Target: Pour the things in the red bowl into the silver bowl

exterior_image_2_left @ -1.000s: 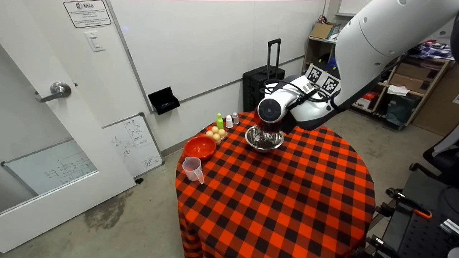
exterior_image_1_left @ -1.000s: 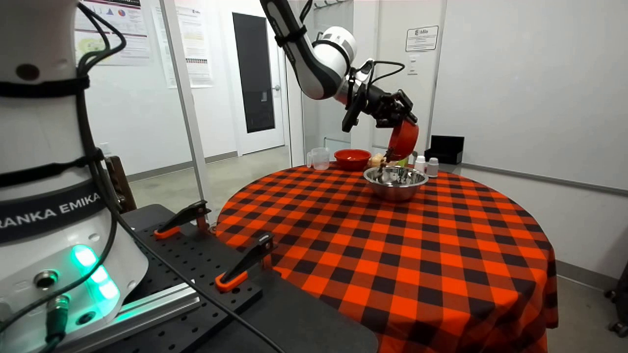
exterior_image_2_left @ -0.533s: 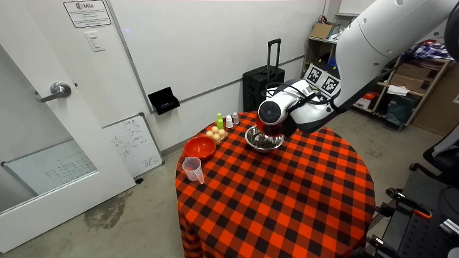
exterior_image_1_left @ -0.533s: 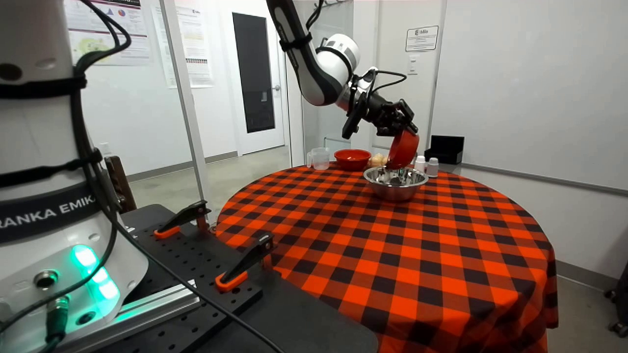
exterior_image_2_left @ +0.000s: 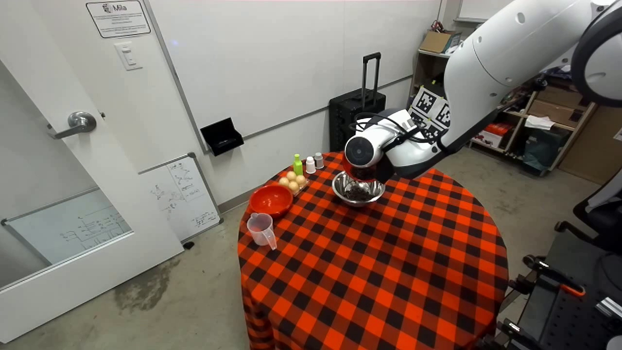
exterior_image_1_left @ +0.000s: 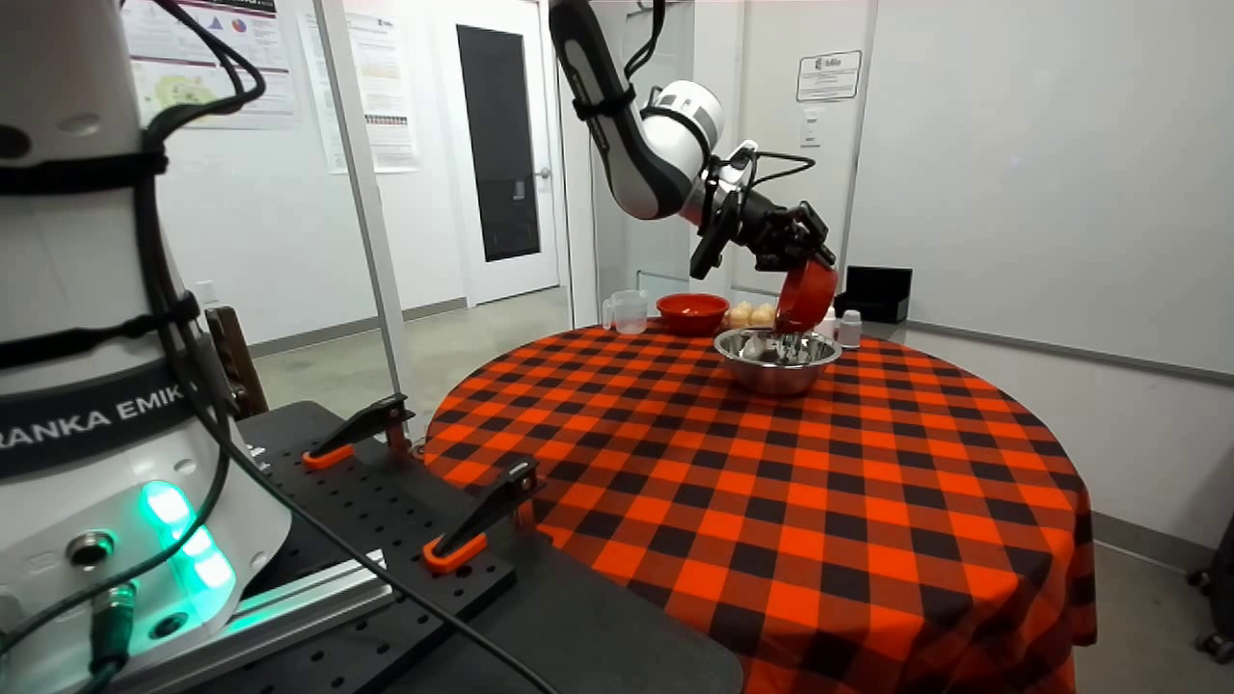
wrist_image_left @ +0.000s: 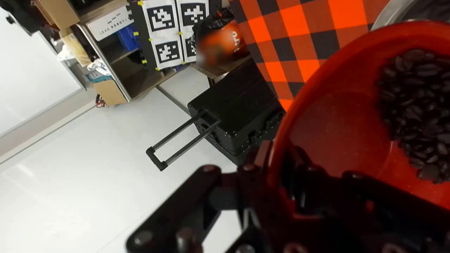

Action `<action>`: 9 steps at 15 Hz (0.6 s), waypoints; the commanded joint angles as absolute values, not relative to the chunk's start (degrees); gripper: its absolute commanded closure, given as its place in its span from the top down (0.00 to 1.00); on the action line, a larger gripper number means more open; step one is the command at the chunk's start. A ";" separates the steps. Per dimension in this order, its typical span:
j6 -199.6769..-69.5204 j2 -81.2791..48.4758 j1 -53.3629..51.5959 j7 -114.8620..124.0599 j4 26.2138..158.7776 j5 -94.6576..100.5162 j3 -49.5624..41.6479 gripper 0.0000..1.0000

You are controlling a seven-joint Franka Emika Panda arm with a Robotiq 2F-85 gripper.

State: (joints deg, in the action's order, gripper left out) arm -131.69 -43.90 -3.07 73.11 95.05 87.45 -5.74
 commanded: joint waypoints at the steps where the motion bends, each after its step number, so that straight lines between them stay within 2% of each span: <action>1: -127.99 -45.07 -4.98 74.64 93.88 94.16 -5.52 0.03; 9: -117.52 -45.74 -7.69 84.10 99.21 116.89 -2.06 0.03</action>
